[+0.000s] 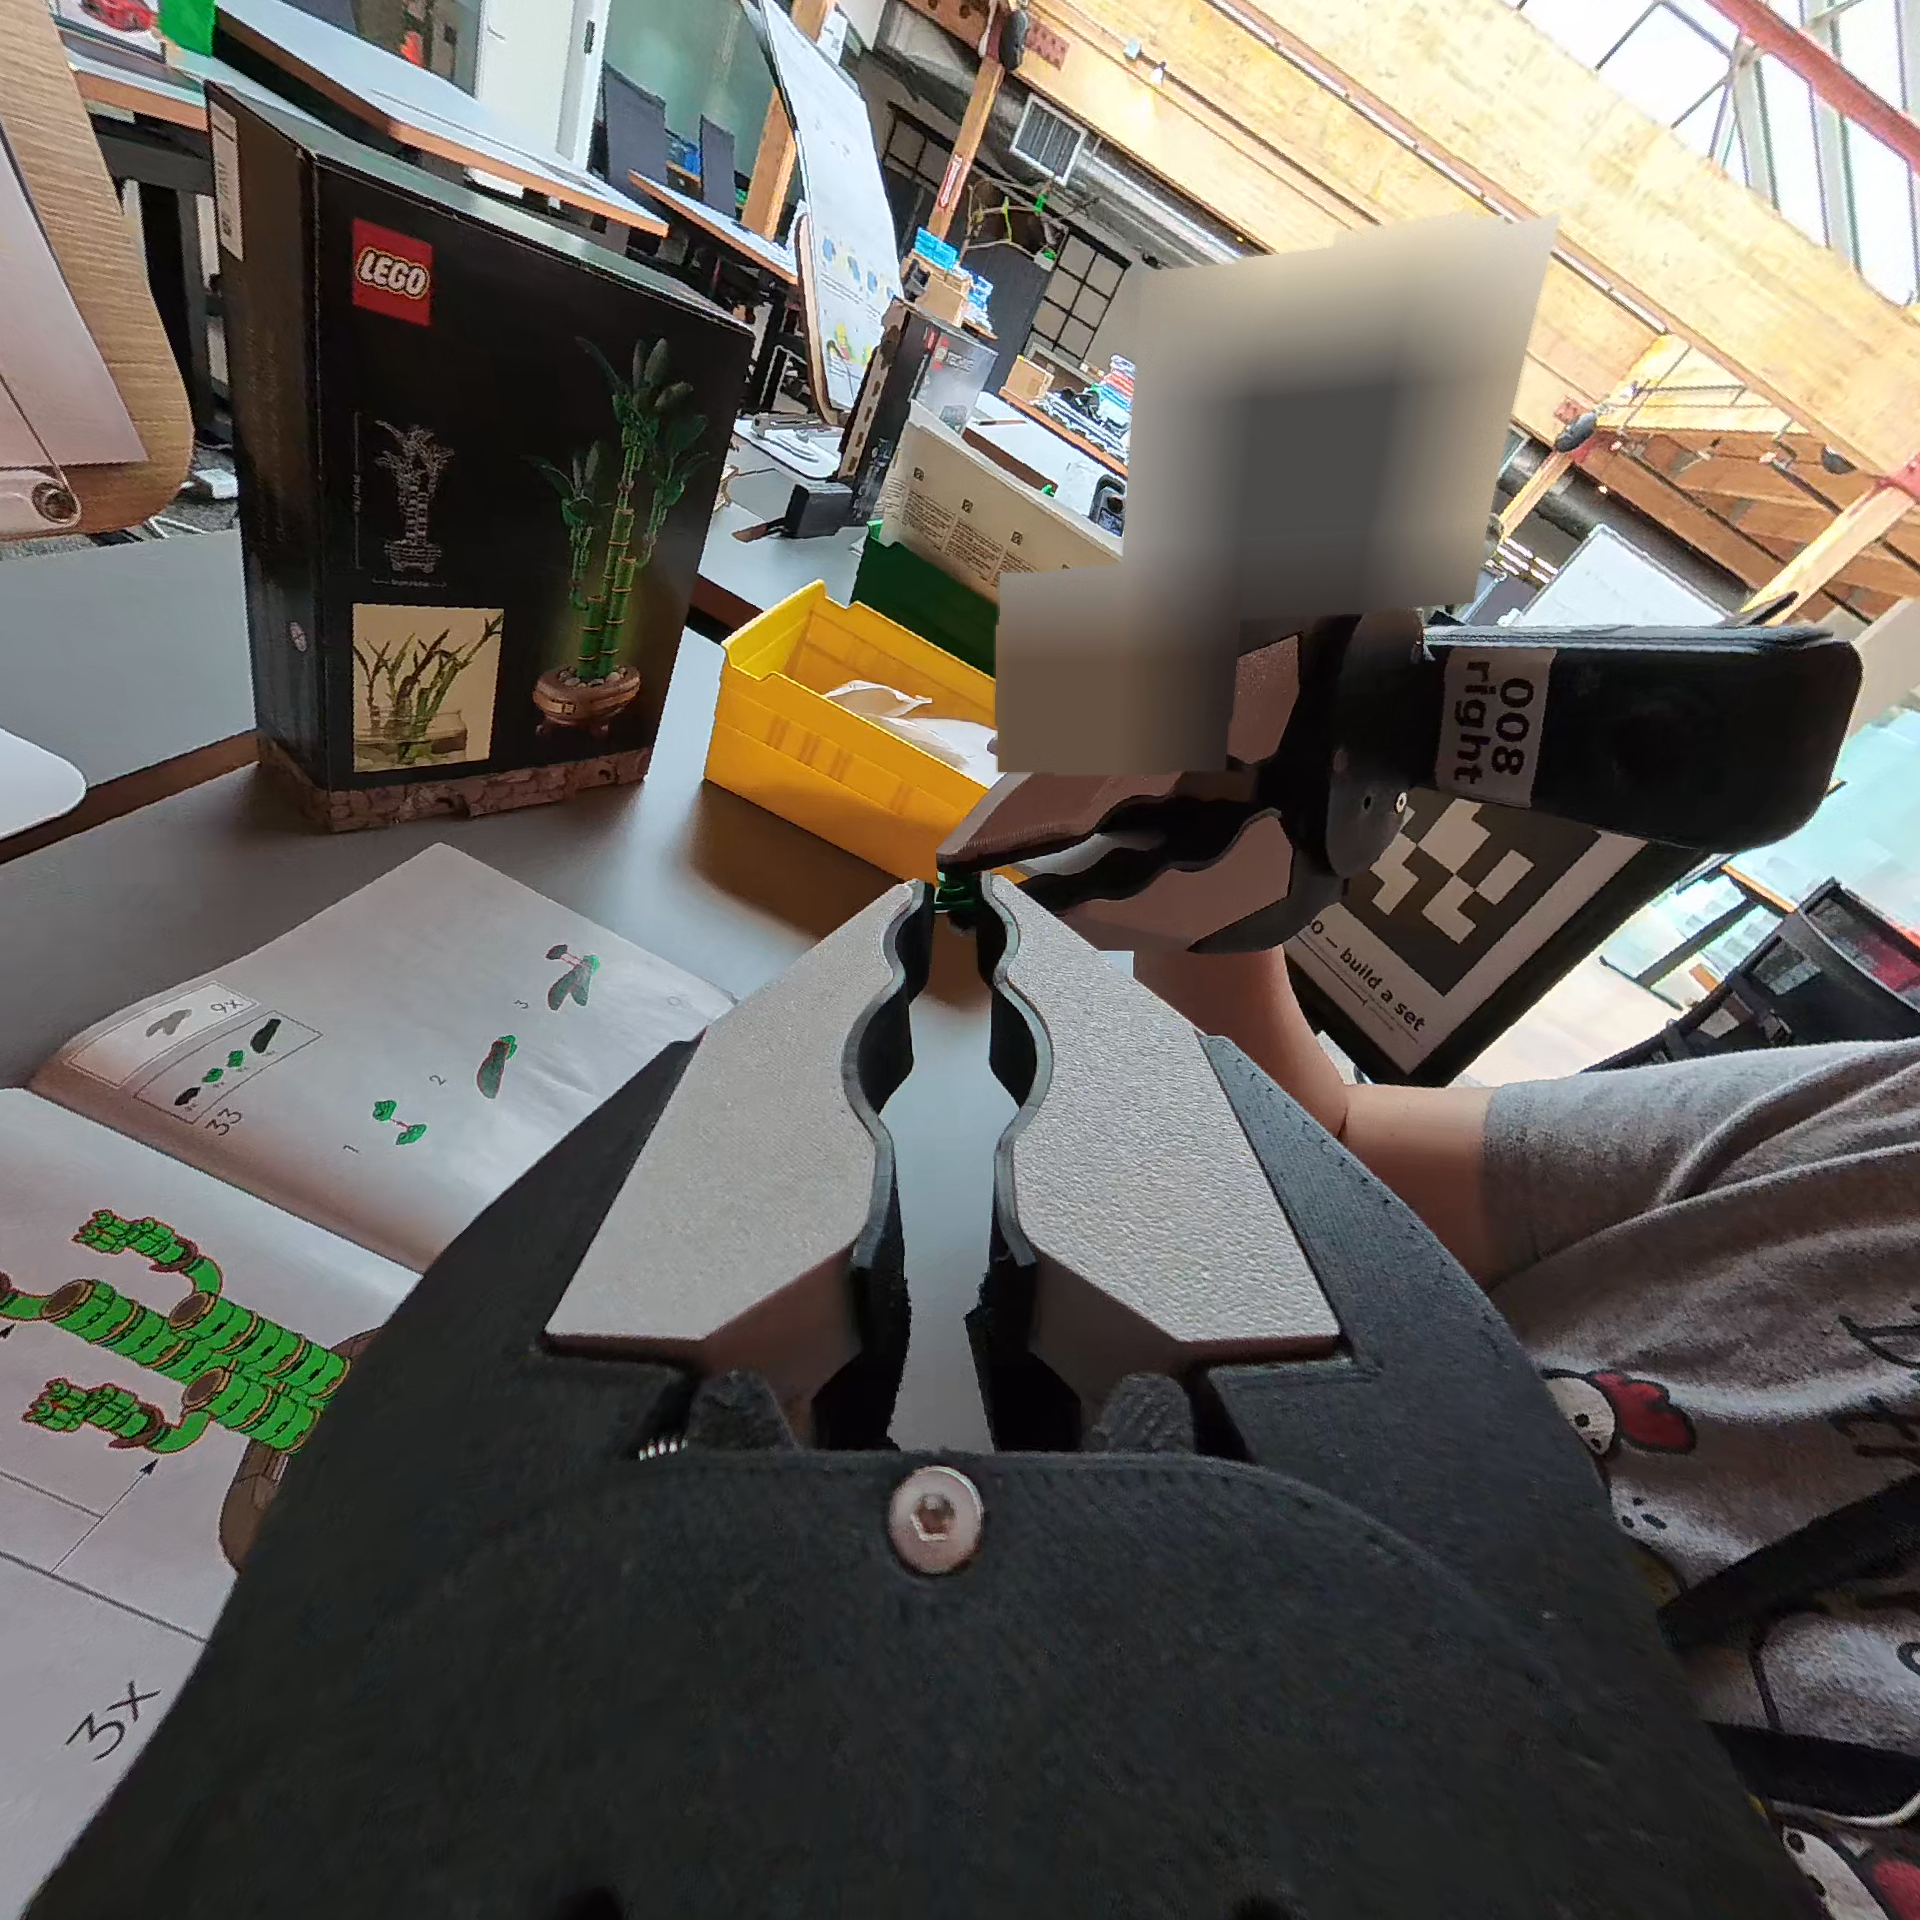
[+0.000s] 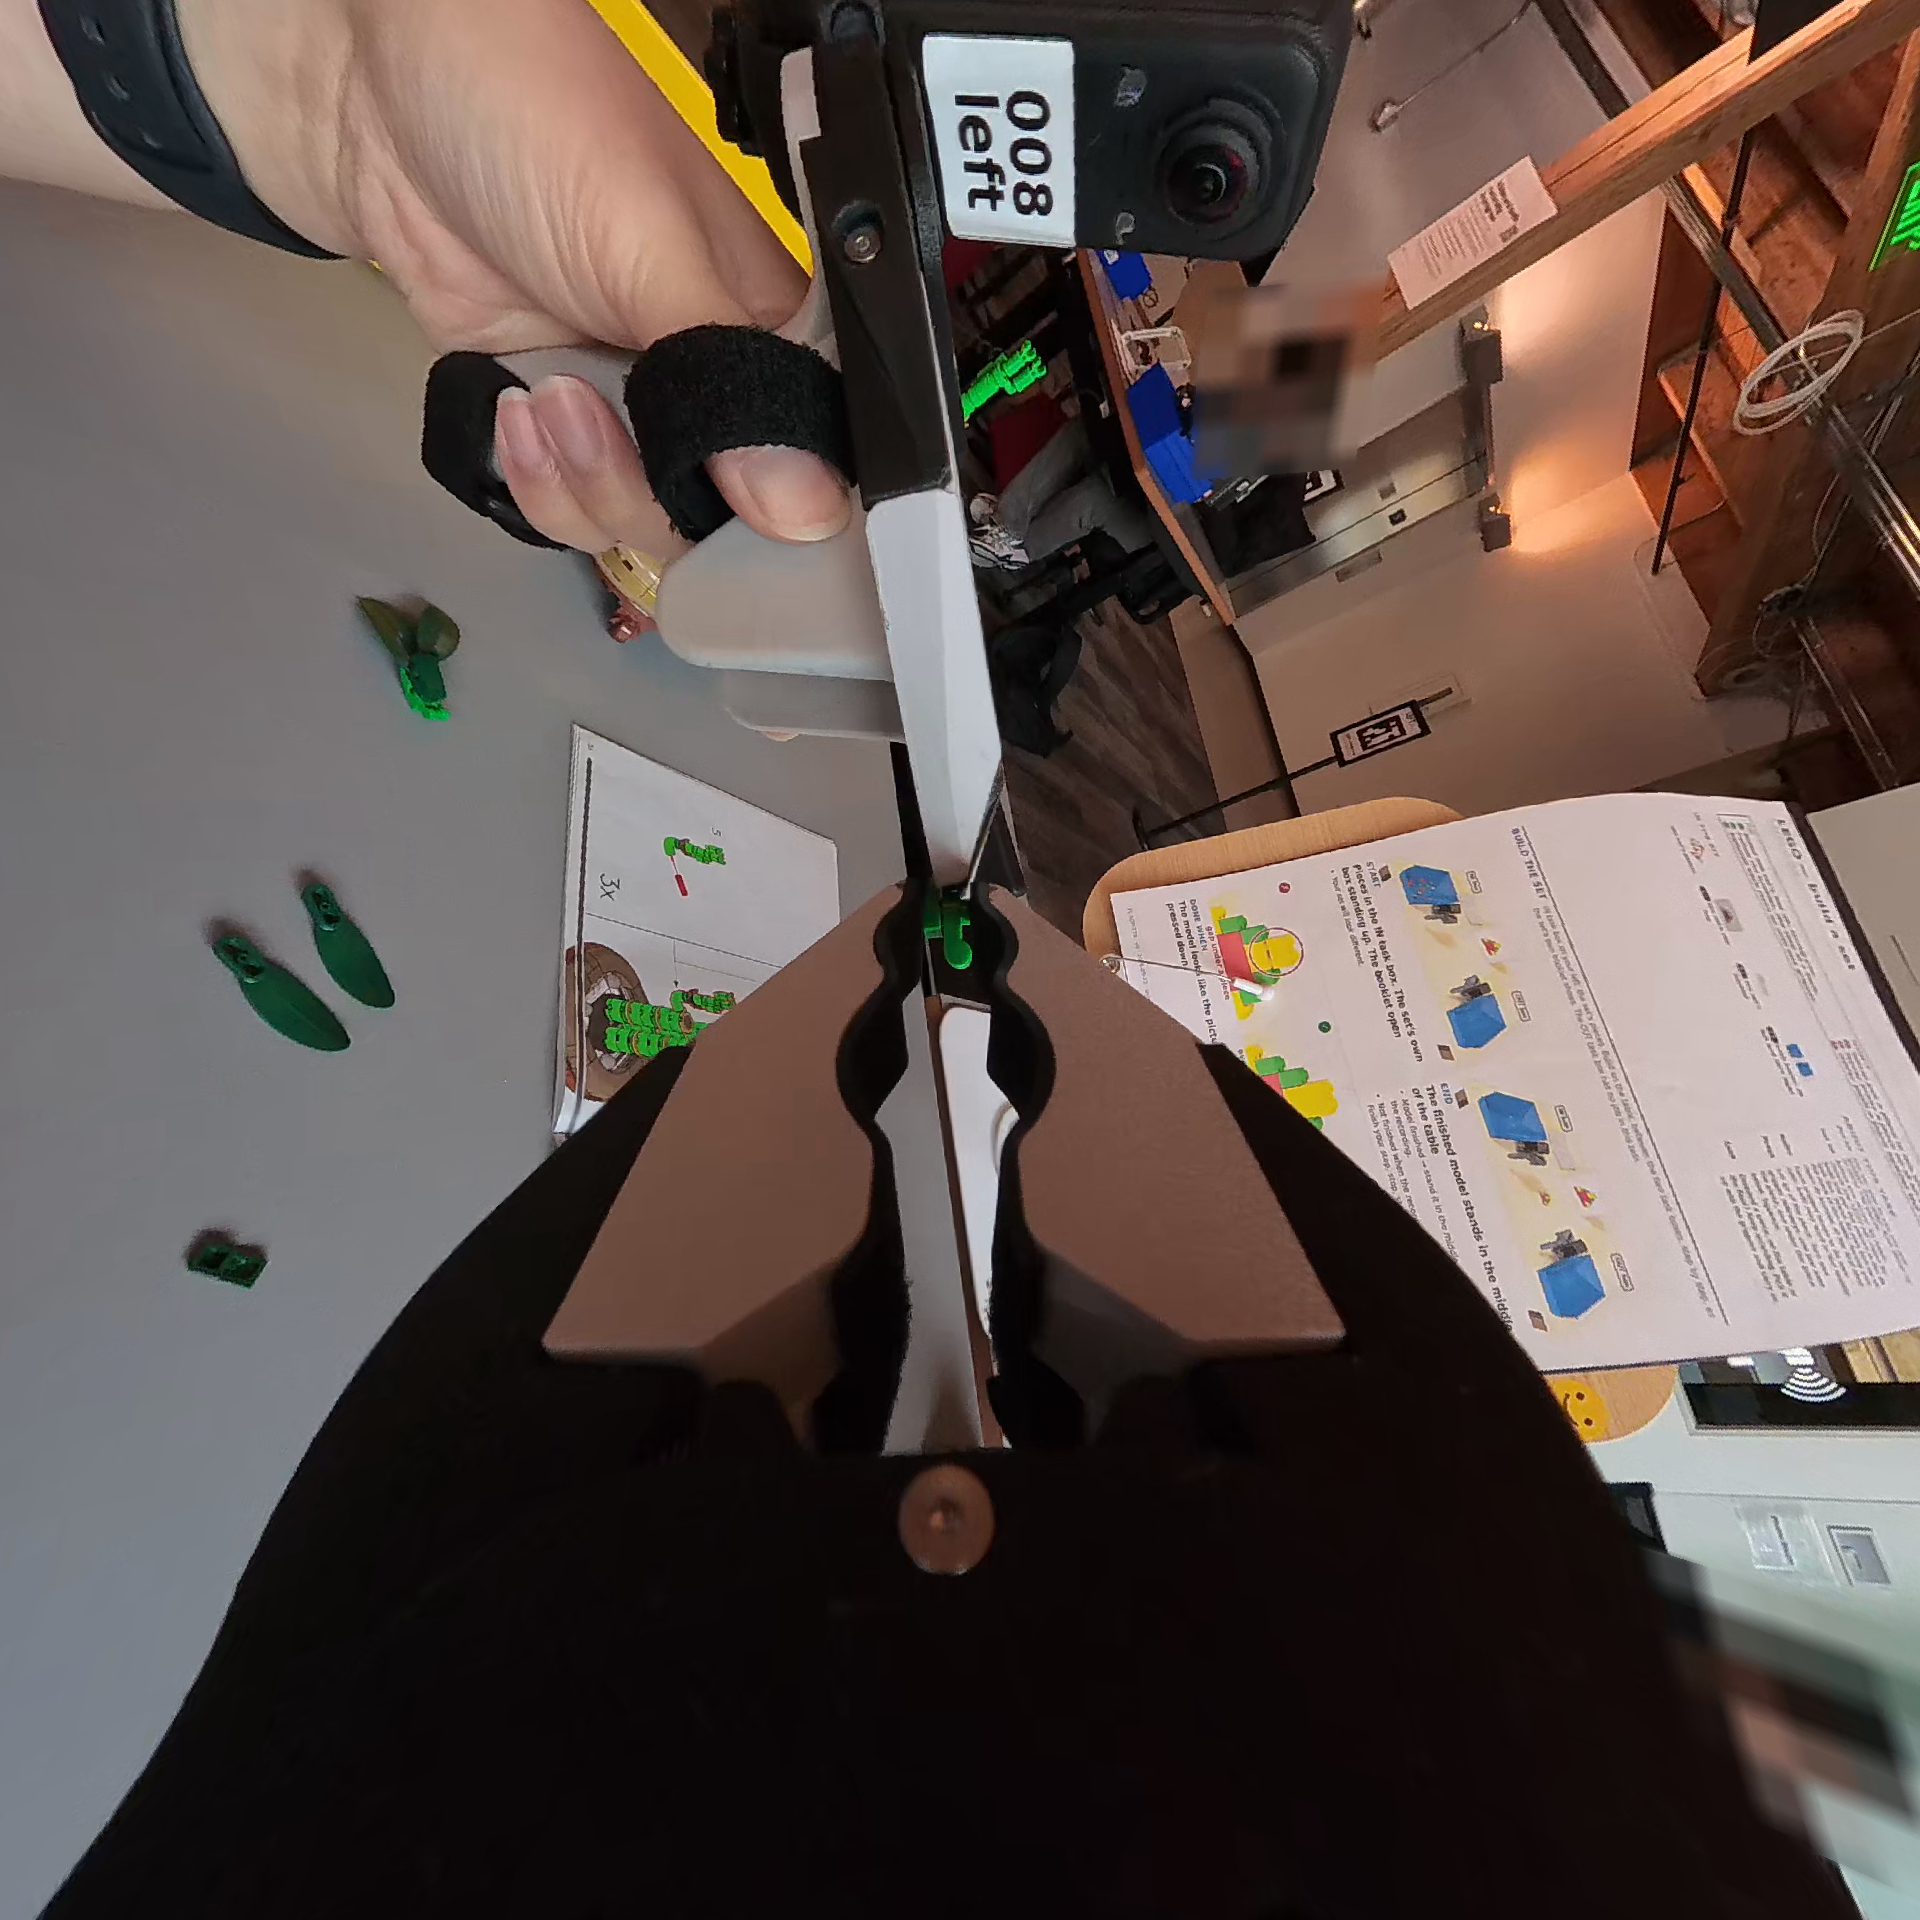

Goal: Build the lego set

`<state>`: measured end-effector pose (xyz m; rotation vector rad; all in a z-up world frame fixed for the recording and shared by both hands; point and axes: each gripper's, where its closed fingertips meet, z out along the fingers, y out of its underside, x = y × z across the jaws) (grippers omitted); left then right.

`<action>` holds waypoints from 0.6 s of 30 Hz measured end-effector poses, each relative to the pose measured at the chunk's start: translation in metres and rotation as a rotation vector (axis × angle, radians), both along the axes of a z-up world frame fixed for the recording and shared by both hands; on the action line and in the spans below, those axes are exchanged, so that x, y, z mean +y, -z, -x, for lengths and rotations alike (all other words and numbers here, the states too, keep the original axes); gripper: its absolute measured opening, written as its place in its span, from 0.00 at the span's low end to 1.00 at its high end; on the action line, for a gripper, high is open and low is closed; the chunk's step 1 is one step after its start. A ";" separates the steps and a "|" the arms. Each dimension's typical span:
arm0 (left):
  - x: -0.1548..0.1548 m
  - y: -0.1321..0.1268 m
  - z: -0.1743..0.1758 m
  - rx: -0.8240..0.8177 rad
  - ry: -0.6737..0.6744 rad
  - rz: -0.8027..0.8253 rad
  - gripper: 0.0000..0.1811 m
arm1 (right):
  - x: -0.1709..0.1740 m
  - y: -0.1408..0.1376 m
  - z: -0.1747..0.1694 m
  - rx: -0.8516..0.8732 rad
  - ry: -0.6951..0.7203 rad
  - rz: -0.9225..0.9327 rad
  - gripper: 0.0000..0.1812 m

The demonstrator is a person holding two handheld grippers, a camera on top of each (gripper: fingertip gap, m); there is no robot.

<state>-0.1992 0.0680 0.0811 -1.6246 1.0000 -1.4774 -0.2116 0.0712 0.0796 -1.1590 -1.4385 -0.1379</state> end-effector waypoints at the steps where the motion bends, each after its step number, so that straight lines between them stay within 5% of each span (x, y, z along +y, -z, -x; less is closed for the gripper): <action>1: 0.001 0.000 0.000 0.004 -0.003 -0.002 0.03 | 0.001 0.001 0.000 -0.004 0.003 -0.004 0.03; 18: 0.008 0.003 0.001 0.021 -0.052 -0.018 0.03 | 0.008 0.004 0.000 -0.016 0.066 0.000 0.03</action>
